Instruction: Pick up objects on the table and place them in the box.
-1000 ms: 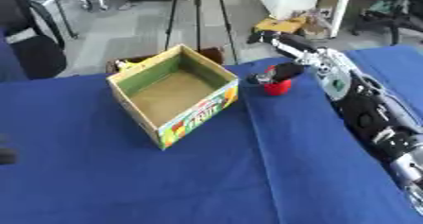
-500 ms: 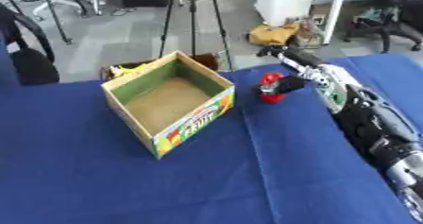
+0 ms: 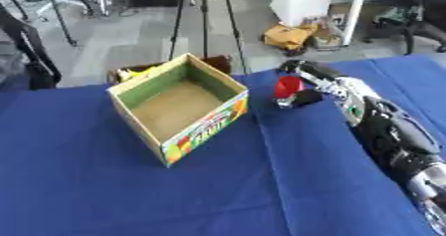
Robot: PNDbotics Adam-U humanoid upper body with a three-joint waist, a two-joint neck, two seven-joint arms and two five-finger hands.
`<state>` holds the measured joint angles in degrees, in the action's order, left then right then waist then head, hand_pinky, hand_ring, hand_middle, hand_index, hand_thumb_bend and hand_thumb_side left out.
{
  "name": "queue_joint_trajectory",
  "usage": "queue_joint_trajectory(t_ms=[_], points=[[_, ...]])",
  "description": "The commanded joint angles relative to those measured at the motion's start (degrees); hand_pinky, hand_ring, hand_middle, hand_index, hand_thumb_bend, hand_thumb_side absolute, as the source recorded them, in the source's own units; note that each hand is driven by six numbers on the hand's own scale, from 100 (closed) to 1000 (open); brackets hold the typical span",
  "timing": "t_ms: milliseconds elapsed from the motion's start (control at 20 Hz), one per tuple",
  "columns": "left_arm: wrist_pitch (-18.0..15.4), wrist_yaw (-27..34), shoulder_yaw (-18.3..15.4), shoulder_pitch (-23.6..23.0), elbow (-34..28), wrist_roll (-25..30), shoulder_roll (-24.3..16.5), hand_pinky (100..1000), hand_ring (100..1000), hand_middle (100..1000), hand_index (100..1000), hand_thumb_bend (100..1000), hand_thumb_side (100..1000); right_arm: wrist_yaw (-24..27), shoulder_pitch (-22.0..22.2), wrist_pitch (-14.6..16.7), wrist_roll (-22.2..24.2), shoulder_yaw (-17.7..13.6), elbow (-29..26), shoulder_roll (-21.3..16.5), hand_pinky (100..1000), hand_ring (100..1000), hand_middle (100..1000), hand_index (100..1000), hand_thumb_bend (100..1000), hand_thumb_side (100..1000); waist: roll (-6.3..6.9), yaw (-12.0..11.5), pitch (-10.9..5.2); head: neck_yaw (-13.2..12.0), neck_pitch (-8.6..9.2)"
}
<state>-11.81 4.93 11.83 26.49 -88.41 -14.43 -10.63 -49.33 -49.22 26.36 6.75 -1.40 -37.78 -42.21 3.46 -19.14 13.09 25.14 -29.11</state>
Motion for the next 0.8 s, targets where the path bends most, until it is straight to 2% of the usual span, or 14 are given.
queue_joint_trajectory(t_ms=[50,100,300,400,500,550,650,800], points=[[-0.1,0.2,0.0,0.9,-1.5,0.1,-0.8,559,553,582,754,627,968,-1.3,-0.6,-0.4,-0.2,-0.4,0.1,-1.9,771,777,842,872,582,680,0.0,0.1,-0.75,0.2,0.69],[-0.1,0.2,0.0,0.9,-1.5,0.1,-0.8,559,553,582,754,627,968,-1.5,-0.6,-0.4,-0.2,-0.4,0.2,-1.8,701,715,834,868,566,654,0.01,0.1,-0.72,0.2,0.68],[-0.1,0.2,-0.1,0.9,-1.5,0.0,-0.8,558,553,582,754,625,968,-1.9,-0.4,-0.2,0.0,-0.3,0.3,-1.7,547,559,823,854,522,553,0.11,0.4,-0.7,0.2,0.68],[0.0,0.2,-0.1,0.9,-1.5,0.0,-0.8,558,553,582,754,623,969,-1.9,-0.4,-0.1,0.2,-0.3,0.4,-1.5,457,495,813,840,478,406,0.18,0.5,-0.73,0.1,0.7],[0.0,0.2,-0.1,0.8,-1.5,-0.1,-0.8,557,553,582,754,621,970,-1.7,-0.3,0.0,0.5,-0.3,0.4,-1.4,353,445,804,820,422,193,0.22,0.7,-0.76,0.1,0.66],[0.0,0.2,-0.1,0.8,-1.5,-0.1,-0.8,557,553,582,754,621,970,-1.4,-0.2,0.0,0.6,-0.2,0.4,-1.4,322,423,799,811,345,103,0.24,0.8,-0.77,0.0,0.65],[0.0,0.1,-0.2,0.8,-1.5,-0.1,-0.8,557,553,582,754,619,971,-0.6,-0.2,0.1,0.8,-0.3,0.2,-1.3,265,367,778,794,201,100,0.26,1.0,-0.79,-0.1,0.62],[0.0,0.1,-0.3,0.9,-1.5,-0.3,-0.9,556,553,582,754,616,972,1.9,-0.4,0.5,1.1,-0.2,-1.3,-1.2,219,325,752,792,128,100,0.17,1.3,-0.84,-0.3,0.58]])
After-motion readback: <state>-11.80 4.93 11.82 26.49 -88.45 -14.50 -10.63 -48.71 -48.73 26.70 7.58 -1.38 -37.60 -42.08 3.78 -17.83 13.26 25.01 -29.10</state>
